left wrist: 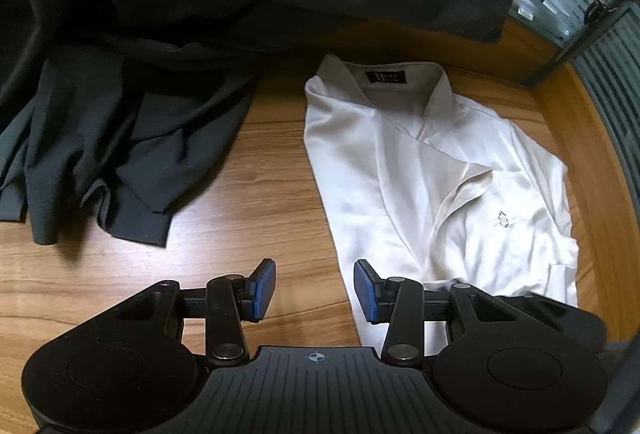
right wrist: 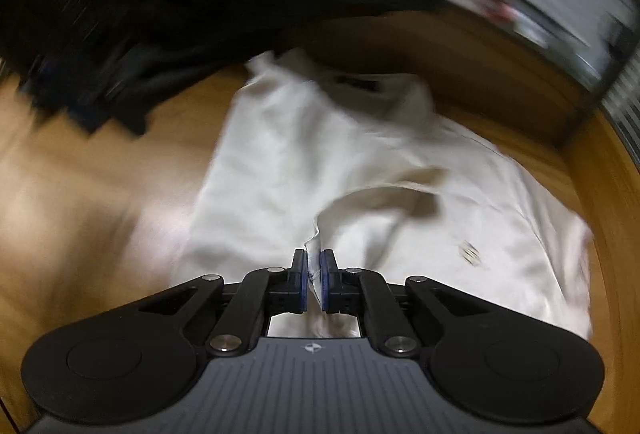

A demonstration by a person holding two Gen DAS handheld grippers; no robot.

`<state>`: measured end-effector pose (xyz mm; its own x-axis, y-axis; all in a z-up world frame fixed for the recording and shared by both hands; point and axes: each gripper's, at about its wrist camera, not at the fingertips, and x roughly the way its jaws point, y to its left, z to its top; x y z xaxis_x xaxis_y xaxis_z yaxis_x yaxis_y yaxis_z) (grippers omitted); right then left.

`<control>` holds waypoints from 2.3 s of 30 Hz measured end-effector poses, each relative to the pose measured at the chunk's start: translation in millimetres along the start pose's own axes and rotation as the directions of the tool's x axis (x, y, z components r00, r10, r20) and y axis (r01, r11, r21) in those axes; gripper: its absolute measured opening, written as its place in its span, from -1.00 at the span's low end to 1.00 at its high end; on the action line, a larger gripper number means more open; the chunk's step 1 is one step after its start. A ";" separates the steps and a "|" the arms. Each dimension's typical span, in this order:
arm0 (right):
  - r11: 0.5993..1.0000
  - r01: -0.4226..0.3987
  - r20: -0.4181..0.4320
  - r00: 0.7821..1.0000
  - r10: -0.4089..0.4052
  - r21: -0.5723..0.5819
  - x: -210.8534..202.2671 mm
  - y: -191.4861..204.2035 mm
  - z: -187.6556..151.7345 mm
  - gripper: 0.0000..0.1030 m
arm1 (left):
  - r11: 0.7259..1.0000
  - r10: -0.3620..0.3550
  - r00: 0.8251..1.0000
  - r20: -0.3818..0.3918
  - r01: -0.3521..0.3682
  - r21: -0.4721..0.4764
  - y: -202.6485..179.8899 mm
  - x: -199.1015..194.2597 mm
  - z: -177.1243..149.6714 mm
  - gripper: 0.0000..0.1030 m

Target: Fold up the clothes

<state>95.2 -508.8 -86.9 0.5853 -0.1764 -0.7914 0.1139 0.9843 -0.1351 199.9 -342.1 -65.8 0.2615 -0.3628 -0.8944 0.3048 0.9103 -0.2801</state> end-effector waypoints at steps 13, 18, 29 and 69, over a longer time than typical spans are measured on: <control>0.664 0.031 -0.079 0.996 0.043 0.747 4.1 -118.8 -75.1 -0.76 | 0.999 -0.014 0.999 -0.033 0.016 0.052 -18.9 16.4 6.9 -0.12; 0.735 0.054 -0.074 0.997 -0.006 0.676 -4.3 -116.5 -74.0 -0.51 | 0.995 -0.015 0.999 -0.040 0.018 0.094 -29.9 20.9 9.0 -0.12; 0.807 0.054 -0.069 0.997 -0.016 0.588 -40.2 -137.8 -84.0 -0.44 | 0.989 -0.045 0.997 -0.062 0.054 0.140 -59.8 26.3 17.2 -0.12; 0.847 -0.361 -0.007 0.919 0.395 0.389 -83.2 -367.9 -330.9 0.35 | 0.936 -0.094 0.980 -0.175 0.147 0.321 -388.3 178.1 59.6 0.16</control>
<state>-261.1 -852.5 -168.6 0.5768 0.2269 -0.7848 0.1975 0.8934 0.4035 182.8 -772.0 -95.5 0.0674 -0.4061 -0.9113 0.6174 0.7345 -0.2816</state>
